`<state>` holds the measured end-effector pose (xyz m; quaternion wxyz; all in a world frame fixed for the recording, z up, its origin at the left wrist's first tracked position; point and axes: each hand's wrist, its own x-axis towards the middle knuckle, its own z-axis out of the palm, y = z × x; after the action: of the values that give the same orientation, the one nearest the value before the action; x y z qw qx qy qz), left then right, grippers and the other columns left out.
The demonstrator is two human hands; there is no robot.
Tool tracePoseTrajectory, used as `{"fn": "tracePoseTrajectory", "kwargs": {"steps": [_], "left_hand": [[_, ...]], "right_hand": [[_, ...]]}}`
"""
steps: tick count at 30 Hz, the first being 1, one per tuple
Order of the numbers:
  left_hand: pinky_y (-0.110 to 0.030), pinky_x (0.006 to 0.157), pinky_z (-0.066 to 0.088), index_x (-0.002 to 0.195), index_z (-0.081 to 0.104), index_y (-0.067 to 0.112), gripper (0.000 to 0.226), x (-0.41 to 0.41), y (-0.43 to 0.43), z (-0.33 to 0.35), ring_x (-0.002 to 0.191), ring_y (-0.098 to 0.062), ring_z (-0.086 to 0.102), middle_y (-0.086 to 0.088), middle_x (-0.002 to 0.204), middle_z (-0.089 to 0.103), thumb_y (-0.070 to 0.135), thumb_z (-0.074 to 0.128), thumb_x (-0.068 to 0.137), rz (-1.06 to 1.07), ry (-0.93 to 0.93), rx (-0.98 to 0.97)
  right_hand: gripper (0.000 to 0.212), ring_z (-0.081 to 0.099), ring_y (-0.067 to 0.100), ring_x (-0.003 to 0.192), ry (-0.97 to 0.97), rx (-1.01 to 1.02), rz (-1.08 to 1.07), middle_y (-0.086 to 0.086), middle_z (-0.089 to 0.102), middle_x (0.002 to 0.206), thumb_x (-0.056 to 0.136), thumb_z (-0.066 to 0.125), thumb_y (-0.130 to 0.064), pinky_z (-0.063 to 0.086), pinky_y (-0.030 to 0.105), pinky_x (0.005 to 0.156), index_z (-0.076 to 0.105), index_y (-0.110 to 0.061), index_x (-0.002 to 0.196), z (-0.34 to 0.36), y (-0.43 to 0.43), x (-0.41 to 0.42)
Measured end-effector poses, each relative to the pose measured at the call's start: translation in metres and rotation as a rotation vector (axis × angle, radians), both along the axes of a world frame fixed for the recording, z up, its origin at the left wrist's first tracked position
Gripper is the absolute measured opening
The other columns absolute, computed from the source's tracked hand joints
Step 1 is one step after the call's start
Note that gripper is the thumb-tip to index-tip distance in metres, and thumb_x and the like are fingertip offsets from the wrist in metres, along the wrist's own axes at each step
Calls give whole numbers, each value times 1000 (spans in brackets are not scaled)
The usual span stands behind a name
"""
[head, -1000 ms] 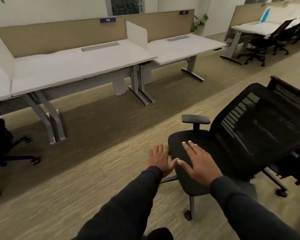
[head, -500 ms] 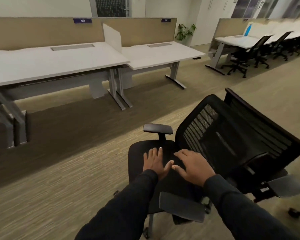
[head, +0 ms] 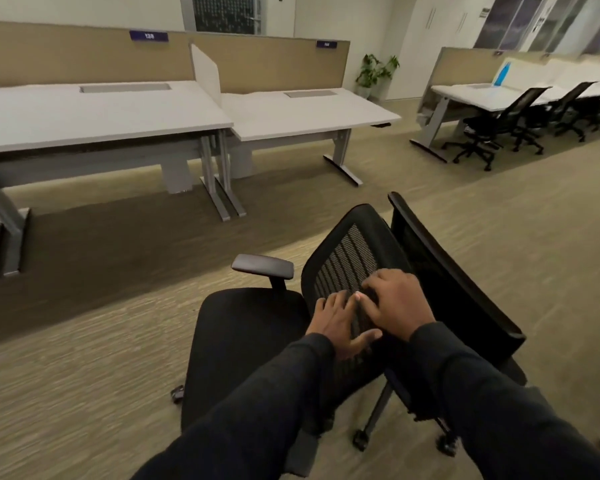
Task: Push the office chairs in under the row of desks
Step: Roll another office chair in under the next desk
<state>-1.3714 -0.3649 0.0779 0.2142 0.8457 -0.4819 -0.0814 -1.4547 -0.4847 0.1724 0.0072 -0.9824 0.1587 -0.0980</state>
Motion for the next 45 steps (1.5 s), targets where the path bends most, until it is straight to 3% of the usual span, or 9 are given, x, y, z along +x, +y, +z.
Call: {"fn": "tracePoseTrajectory", "kwargs": {"steps": [6, 9, 12, 15, 19, 24, 30, 35, 45], "left_hand": [[-48, 112, 32, 151, 25, 11, 118, -53, -53, 8, 132, -33, 38, -15, 151, 37, 91, 49, 69, -58, -83, -10], [-48, 108, 38, 153, 21, 5, 107, -73, -83, 8, 128, -37, 44, -20, 148, 36, 65, 66, 75, 10, -61, 89], [-47, 110, 37, 157, 15, 7, 101, -81, -95, 9, 135, -37, 39, -19, 160, 22, 47, 67, 80, 59, 2, 113], [-44, 114, 36, 158, 11, 8, 103, -70, -87, 9, 141, -35, 33, -17, 164, 15, 39, 70, 79, 52, 67, 63], [-42, 111, 40, 153, 21, 4, 104, -53, -68, 11, 135, -36, 41, -19, 154, 32, 36, 77, 71, 36, 130, -20], [-43, 108, 43, 154, 18, 2, 110, -31, -40, 8, 132, -37, 45, -20, 155, 33, 42, 79, 72, -38, 33, -41], [-40, 110, 38, 157, 9, 5, 120, 20, 5, 10, 133, -34, 43, -21, 159, 26, 43, 82, 71, -139, -53, 24], [-42, 110, 37, 158, 5, 9, 118, 75, 59, 9, 138, -35, 39, -22, 161, 21, 43, 80, 73, -197, -42, 47], [-44, 102, 43, 159, 3, 27, 110, 202, 170, 10, 134, -29, 43, -6, 162, 25, 44, 73, 76, -119, -89, 133]], "right_hand": [[62, 36, 37, 140, -27, 252, -190, 19, 37, 152, 91, 66, -40, 35, 50, 113, 48, -13, 144, -15, -67, -31], [76, 28, 35, 147, -22, 577, -245, 21, 24, 160, 96, 63, -37, 27, 44, 120, 27, -7, 156, -29, -84, -33], [77, 19, 32, 151, -4, 696, -230, 18, 11, 166, 100, 55, -42, 19, 40, 120, 17, -11, 160, -44, -84, -28], [79, 13, 31, 153, -10, 701, -200, 15, 1, 168, 99, 53, -49, 19, 40, 120, 16, -16, 161, -49, -84, -14], [82, 11, 33, 153, 10, 680, -159, 18, -2, 167, 98, 52, -53, 18, 43, 121, 16, -14, 160, -48, -88, 16], [82, 8, 38, 153, 38, 592, -160, 23, -4, 166, 98, 50, -56, 16, 45, 122, 16, -13, 160, -50, -88, 54], [82, -1, 35, 154, 49, 507, -202, 21, -6, 166, 98, 46, -60, 3, 46, 123, 17, -15, 160, -53, -72, 110], [85, -5, 31, 154, 83, 462, -266, 15, -5, 168, 97, 43, -64, 4, 55, 123, 13, -18, 161, -53, -44, 163], [88, -8, 35, 154, 209, 252, -263, 9, -6, 169, 94, 39, -62, -5, 66, 118, 10, -12, 161, -53, 34, 291]]}}
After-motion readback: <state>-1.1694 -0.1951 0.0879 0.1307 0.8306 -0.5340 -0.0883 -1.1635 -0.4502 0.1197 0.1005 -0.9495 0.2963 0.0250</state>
